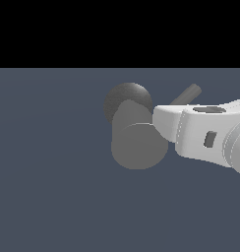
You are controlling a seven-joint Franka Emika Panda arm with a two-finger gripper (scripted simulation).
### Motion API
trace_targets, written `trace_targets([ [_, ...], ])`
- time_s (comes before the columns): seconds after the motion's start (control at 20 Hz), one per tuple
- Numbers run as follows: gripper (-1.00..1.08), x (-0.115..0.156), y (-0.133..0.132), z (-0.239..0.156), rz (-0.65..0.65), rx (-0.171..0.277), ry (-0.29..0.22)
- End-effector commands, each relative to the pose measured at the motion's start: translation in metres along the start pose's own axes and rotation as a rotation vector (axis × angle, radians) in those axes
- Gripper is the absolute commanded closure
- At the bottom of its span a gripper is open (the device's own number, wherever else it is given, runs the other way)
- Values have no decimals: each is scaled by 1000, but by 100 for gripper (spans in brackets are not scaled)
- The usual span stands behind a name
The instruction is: Turn on the faucet by rotating a designated handle.
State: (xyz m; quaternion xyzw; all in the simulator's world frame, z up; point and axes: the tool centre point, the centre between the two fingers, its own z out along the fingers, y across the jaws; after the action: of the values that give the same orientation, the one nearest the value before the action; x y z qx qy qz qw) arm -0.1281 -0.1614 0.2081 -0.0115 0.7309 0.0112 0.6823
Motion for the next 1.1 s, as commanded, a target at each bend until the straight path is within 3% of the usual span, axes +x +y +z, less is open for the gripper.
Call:
trace_targets([
  [0.0, 108, -32, 9, 4, -13, -5, -59],
  [0.25, 108, -44, 16, 4, -16, -5, -68],
  [0.3, 108, -9, 9, 0, 1, 0, 3],
  [1.05, 108, -50, 51, 1, -10, -3, -42],
])
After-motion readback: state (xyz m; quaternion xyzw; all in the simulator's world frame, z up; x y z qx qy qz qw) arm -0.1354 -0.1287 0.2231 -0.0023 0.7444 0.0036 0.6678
